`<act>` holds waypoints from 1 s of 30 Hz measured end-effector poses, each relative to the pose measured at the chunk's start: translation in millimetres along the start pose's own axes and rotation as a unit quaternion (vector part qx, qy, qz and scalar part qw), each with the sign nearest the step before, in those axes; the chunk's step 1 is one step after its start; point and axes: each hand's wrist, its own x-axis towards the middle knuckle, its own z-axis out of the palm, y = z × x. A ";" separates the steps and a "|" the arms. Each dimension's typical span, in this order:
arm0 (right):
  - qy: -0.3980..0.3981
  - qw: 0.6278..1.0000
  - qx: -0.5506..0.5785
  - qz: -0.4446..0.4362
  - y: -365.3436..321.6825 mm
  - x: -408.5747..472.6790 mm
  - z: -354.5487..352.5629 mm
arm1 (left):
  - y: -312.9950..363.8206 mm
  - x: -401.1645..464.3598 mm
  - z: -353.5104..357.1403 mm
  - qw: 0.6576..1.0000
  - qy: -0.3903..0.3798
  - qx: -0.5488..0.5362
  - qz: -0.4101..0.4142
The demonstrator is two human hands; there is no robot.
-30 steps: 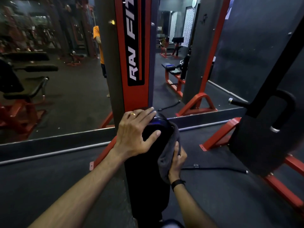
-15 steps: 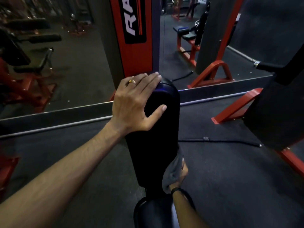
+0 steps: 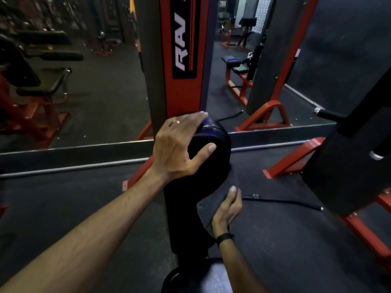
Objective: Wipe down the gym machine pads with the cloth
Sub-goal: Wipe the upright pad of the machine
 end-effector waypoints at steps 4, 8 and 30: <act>-0.004 0.992 0.015 -0.124 -75.2 23.9 26.9 | 2.1 0.4 1.0 0.980 0.053 -0.144 -0.128; -0.035 0.975 -0.009 -0.219 -131.6 38.4 43.5 | -0.2 6.4 2.4 0.948 0.124 -0.209 -0.207; -0.057 0.930 -0.200 -0.304 -193.5 31.0 71.2 | -5.6 8.1 4.7 0.855 0.239 -0.303 -0.347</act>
